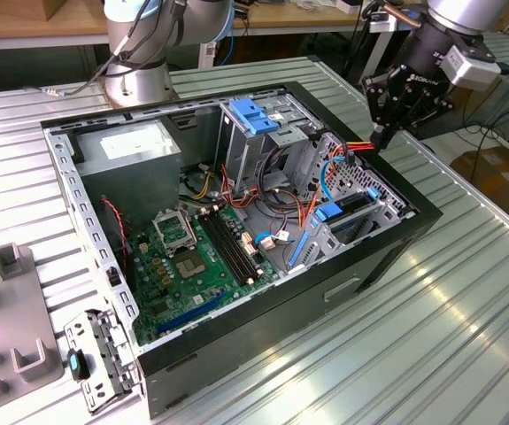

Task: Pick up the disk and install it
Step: 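Insert the first disk wire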

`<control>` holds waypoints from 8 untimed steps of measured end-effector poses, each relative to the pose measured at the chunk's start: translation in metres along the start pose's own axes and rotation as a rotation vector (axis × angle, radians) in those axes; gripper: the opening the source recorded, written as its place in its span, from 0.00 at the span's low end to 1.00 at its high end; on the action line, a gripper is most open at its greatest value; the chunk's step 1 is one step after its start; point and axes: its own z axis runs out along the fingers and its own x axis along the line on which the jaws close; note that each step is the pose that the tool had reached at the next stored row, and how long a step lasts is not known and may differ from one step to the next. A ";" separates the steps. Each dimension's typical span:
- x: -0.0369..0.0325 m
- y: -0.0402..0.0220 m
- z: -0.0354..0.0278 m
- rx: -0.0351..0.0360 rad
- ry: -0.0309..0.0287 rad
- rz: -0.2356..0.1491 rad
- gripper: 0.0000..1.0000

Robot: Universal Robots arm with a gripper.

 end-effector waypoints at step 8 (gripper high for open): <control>0.0000 0.0000 0.0010 0.0010 0.0040 0.134 0.17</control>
